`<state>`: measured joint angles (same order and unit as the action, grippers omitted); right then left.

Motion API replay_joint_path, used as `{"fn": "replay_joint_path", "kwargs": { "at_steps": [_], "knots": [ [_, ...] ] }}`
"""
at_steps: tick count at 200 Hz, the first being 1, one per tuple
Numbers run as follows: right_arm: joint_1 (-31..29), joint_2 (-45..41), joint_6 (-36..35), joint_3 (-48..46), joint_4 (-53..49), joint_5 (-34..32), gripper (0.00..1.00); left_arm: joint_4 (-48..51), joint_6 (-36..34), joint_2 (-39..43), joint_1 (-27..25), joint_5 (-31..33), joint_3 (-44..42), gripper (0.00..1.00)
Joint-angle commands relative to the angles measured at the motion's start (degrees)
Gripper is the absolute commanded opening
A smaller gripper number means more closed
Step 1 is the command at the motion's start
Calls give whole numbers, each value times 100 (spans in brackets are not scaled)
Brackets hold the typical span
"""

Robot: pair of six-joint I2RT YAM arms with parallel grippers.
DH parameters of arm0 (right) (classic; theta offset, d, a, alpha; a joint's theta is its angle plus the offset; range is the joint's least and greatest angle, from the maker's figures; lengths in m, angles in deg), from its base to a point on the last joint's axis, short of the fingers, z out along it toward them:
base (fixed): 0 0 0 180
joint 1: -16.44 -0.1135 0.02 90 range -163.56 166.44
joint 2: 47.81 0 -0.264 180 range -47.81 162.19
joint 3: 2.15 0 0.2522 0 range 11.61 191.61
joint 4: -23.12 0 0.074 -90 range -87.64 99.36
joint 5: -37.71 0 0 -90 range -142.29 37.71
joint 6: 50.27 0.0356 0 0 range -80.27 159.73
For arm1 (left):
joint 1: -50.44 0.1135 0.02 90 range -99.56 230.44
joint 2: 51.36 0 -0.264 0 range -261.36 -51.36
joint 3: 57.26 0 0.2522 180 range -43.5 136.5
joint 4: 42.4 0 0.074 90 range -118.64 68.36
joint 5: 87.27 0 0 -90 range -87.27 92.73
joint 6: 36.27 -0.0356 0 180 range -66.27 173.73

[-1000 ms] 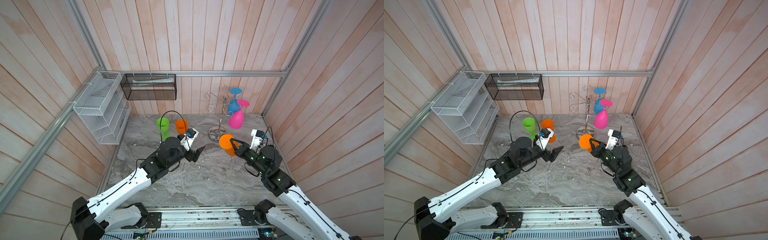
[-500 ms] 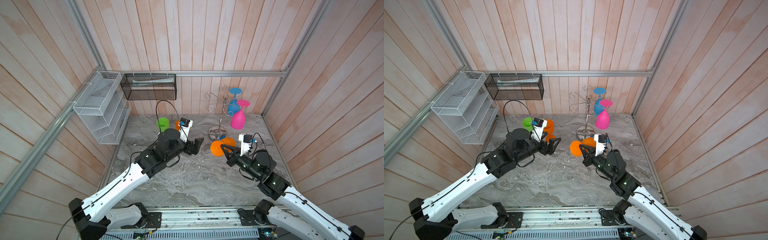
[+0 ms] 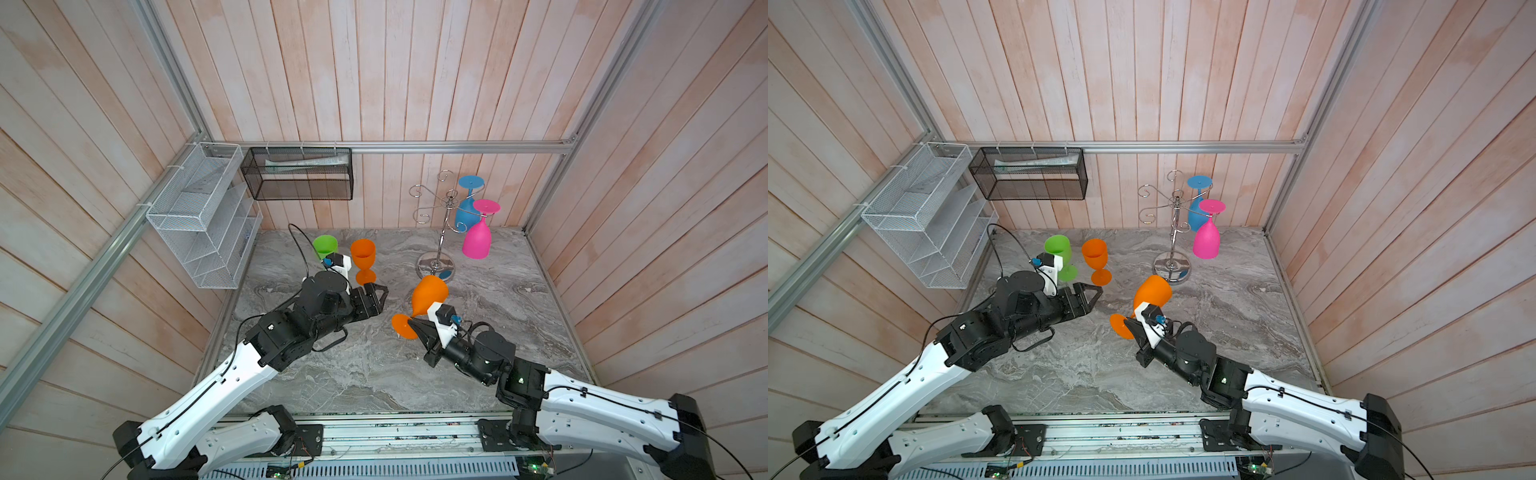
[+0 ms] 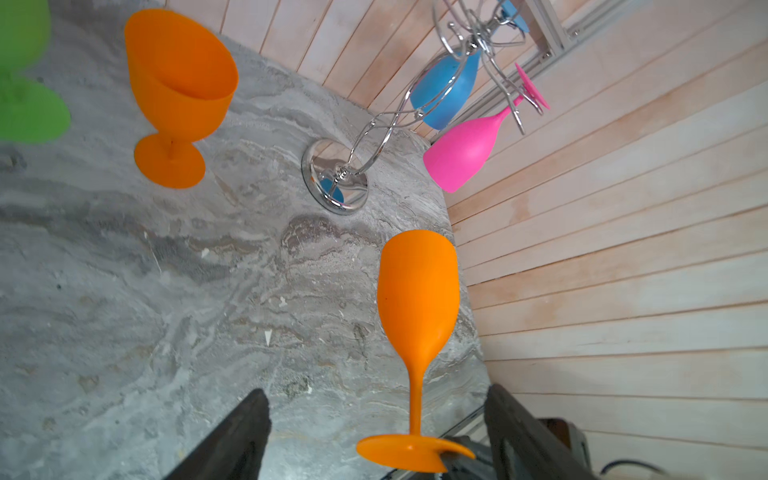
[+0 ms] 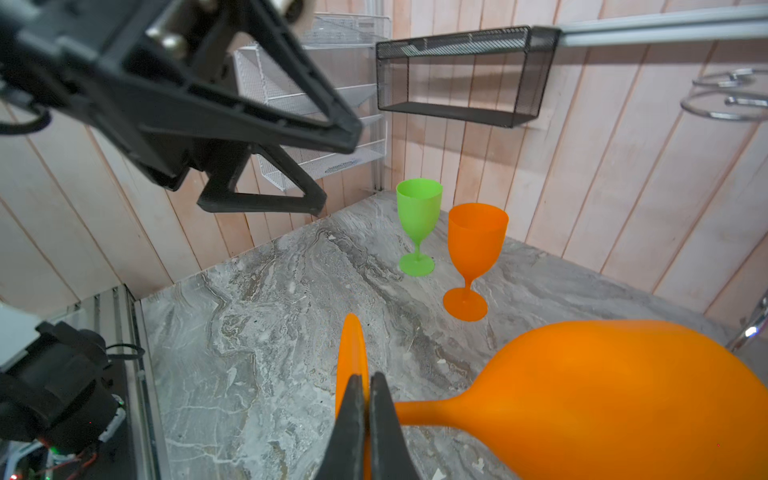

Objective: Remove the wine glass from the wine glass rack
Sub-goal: 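Swing the glass foot between the open left gripper fingers while the right holds it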

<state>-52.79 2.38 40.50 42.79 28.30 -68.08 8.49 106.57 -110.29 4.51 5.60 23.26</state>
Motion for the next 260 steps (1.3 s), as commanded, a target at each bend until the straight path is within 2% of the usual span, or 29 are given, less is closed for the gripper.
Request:
{"fn": "replay_joint_path", "kwargs": {
  "at_steps": [1,56,101,189,260],
  "knots": [
    [-379,140,-1173,-172,976,-668,0,360,1195,60,-8,-164,-167,80],
    [-767,660,-2454,-199,1648,-950,0,920,2245,-39,5,-285,-50,72],
    [-815,884,-3104,-191,1970,-1037,0,1111,2850,-52,50,-388,-76,64],
    [-996,1385,-4372,-67,2296,-1476,0,774,3366,-353,294,-1199,-92,59],
    [-997,1575,-4993,-9,2404,-1693,0,619,3505,-587,304,-1509,-194,48]
  ]
}}
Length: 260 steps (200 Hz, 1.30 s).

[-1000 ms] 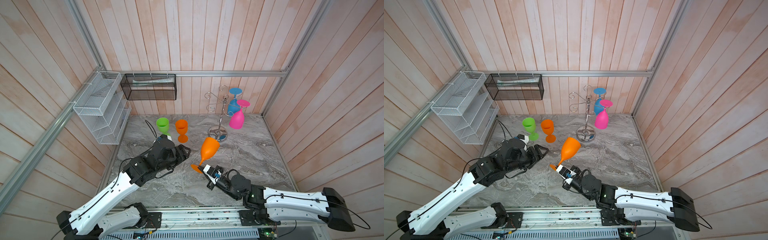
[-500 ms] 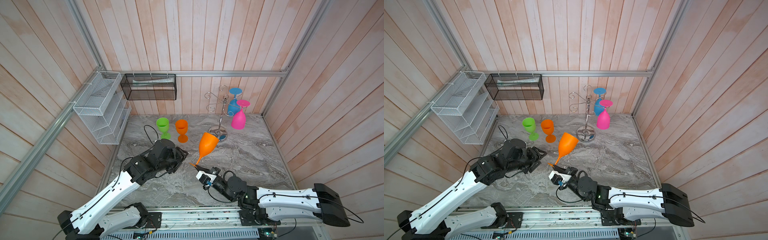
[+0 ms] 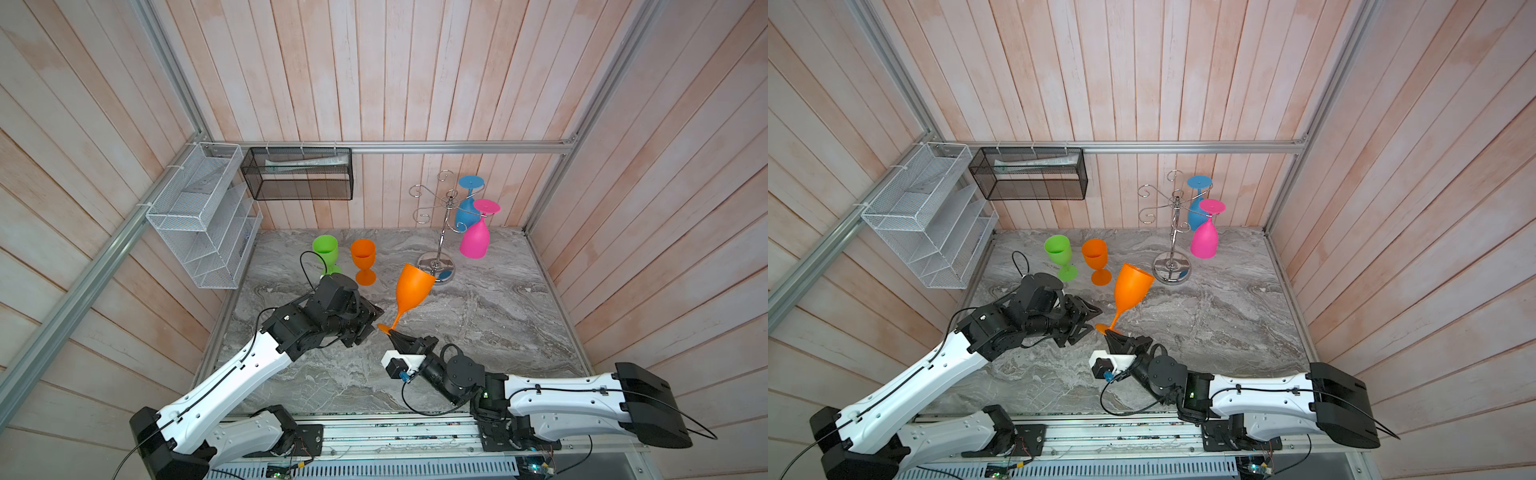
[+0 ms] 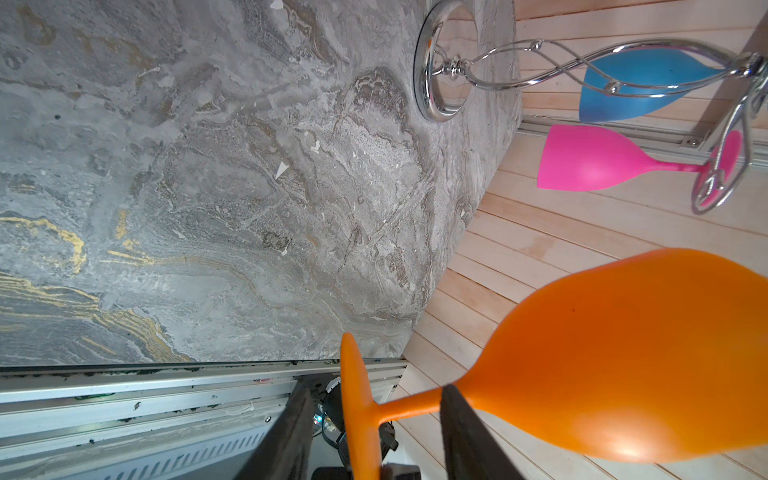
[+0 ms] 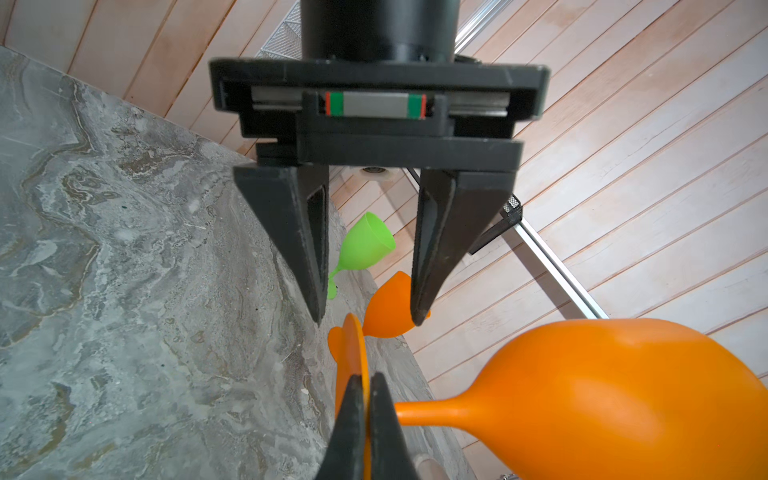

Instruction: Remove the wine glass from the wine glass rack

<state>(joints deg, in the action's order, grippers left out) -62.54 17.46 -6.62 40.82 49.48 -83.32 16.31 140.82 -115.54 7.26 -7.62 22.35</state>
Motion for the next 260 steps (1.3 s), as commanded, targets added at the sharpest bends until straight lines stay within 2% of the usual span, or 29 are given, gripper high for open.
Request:
{"fn": "replay_joint_path", "kwargs": {
  "at_steps": [1,65,117,185,225,260],
  "knots": [
    [-26,65,-284,189,290,-177,0,-167,84,-65,29,-200,-104,47],
    [-30,135,-552,253,357,-337,0,-268,159,-121,29,-397,-220,35],
    [-19,237,-673,302,388,-378,0,-468,264,-92,27,-546,-439,30],
    [-21,267,-730,320,434,-431,0,-488,309,-86,26,-442,-510,18],
    [-20,253,-751,340,425,-472,0,-451,388,-16,35,-302,-598,2],
    [-21,217,-716,344,440,-492,0,-507,380,36,48,-255,-647,0]
  ]
}}
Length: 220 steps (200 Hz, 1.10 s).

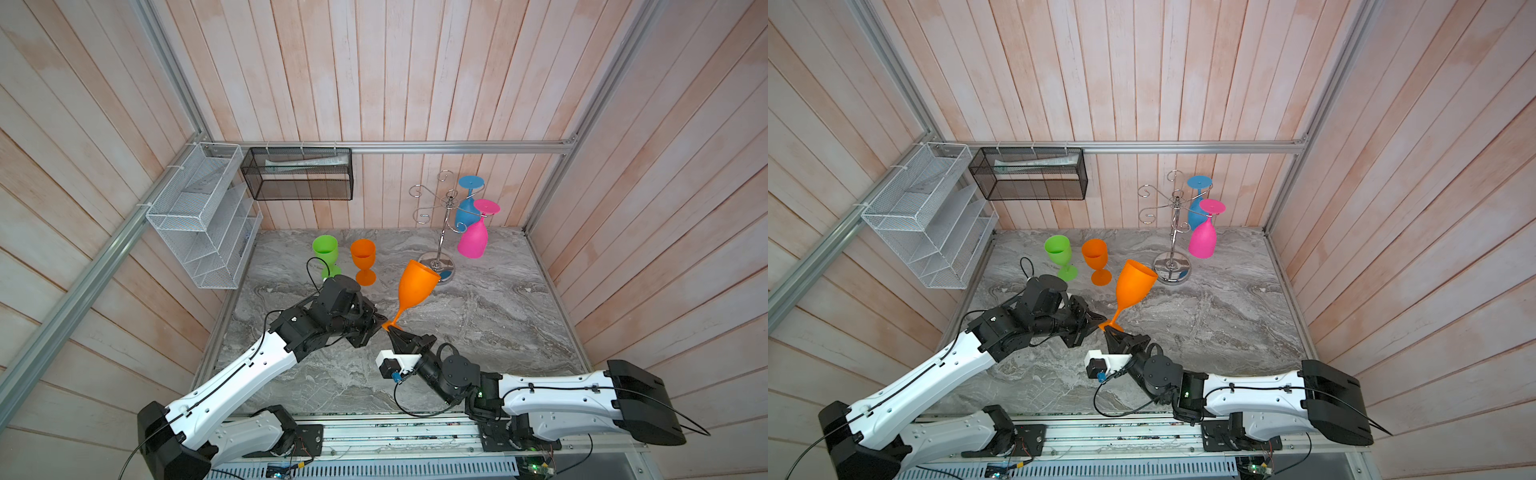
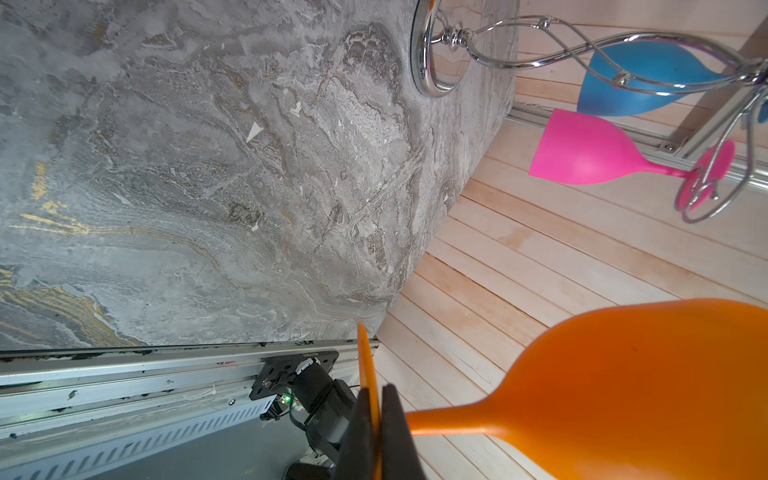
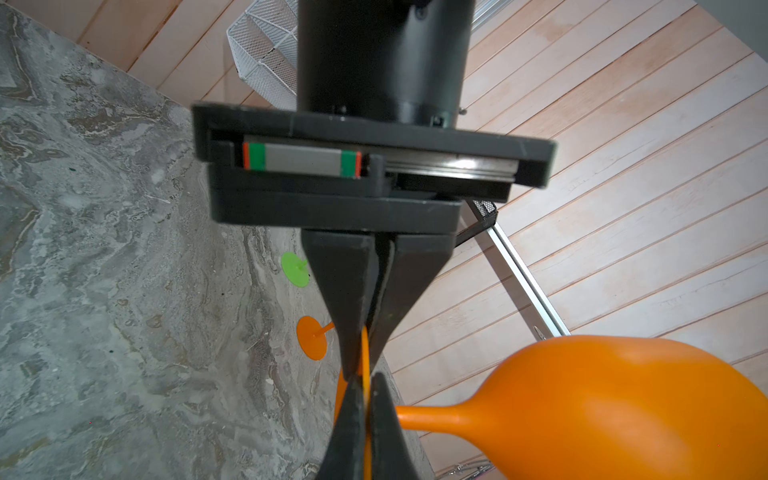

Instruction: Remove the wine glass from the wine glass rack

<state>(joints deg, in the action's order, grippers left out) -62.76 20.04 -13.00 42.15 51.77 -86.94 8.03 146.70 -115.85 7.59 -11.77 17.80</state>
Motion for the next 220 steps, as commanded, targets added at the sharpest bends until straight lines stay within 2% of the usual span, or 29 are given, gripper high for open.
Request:
{"fn": "replay_joint_path", "kwargs": {
  "at_steps": [1,14,59,80,93,118,168,192,220],
  "knots": [
    [1,-38,-74,213,208,-134,0,318,-209,72,19,159,-195,0],
    [1,-61,-23,236,189,-156,0,296,-200,115,27,192,-220,0],
    [-14,-242,255,271,-167,-59,40,152,-269,357,131,374,-388,0],
    [-182,-407,511,343,-536,-114,53,-62,-385,602,219,556,-604,0],
    [-334,-568,729,413,-859,-165,57,-228,-503,772,306,630,-783,0],
    [-526,-939,1479,655,-1686,-146,60,-535,-815,1086,580,477,-1175,0],
    [-486,-1686,3364,1226,-3184,433,60,-1476,-1507,1865,1050,71,-2228,0],
    [-30,-1799,4374,1706,-4050,1035,59,-1917,-1923,2147,1305,-246,-2625,0],
    [1118,-1588,5683,2401,-5087,2317,56,-2575,-2070,2299,1540,-746,-3062,0]
  ]
}}
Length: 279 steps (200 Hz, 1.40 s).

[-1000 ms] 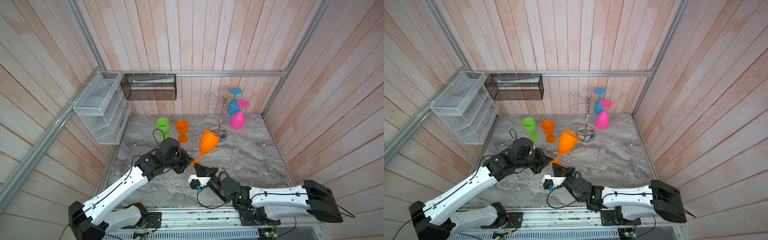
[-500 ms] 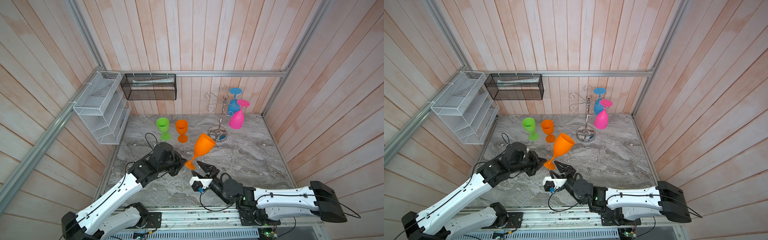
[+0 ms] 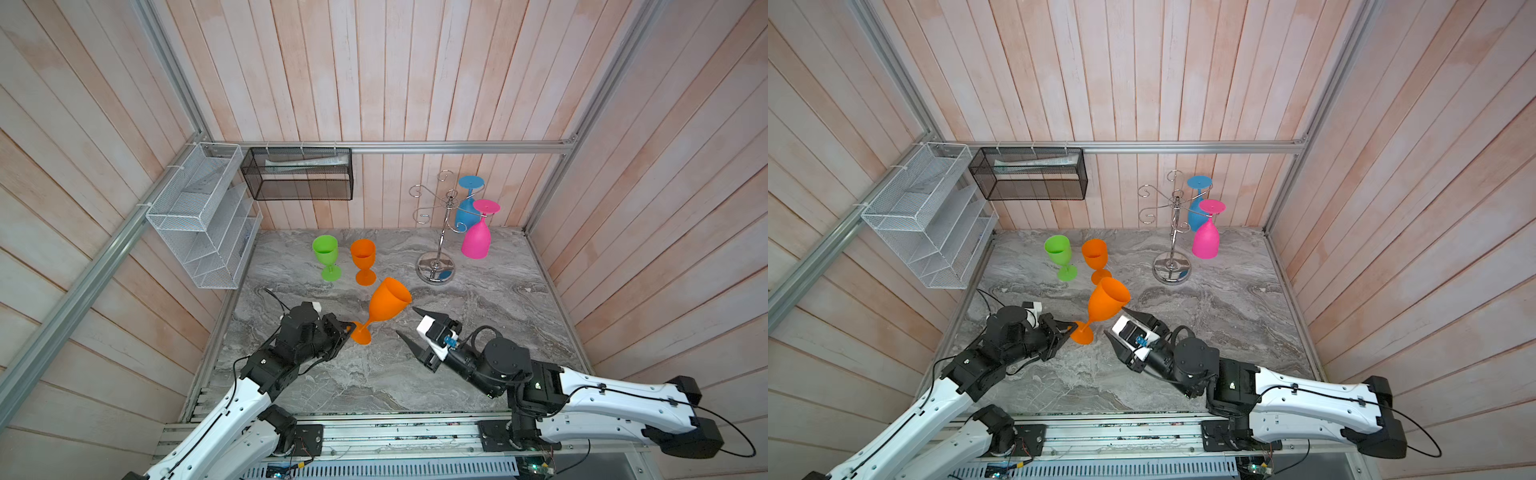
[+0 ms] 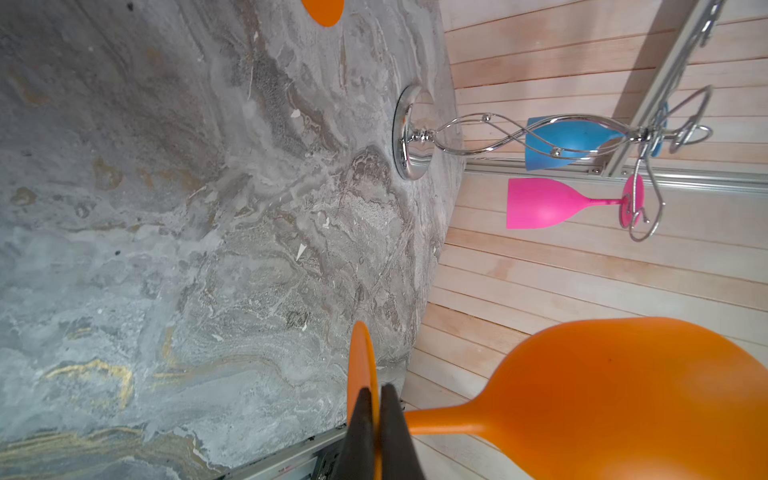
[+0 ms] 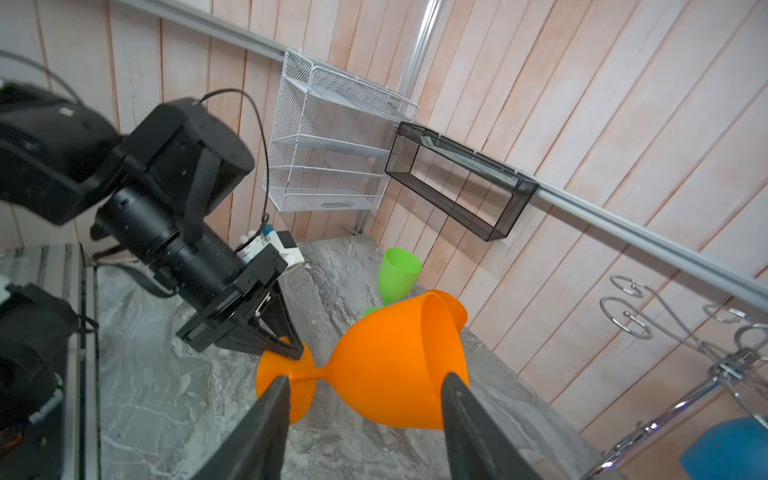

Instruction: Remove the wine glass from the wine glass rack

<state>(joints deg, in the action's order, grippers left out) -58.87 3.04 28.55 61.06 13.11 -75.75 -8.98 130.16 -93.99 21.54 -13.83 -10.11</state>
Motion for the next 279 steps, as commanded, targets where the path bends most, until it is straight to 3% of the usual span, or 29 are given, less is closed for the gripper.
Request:
{"fn": "replay_joint_path", "kwargs": {
  "at_steps": [1,29,65,118,190,279],
  "knots": [
    [750,124,1569,520,-1250,1254,55,-893,-421,118,147,-546,-280,0],
    [1587,391,2284,998,-1800,2417,52,-1374,-601,101,188,-754,-524,0],
    [1704,870,2475,1521,-2287,2985,50,-1885,-672,-11,245,-917,-801,0],
    [1705,1404,2499,1833,-2500,3029,46,-2609,-503,-83,319,-1111,-1156,0],
    [1704,1779,2506,2073,-2434,3129,29,-2809,-387,0,453,-1251,-1333,0],
    [1690,2001,2577,2108,-2198,3317,19,-2901,-270,99,527,-1299,-1487,0]
  ]
}}
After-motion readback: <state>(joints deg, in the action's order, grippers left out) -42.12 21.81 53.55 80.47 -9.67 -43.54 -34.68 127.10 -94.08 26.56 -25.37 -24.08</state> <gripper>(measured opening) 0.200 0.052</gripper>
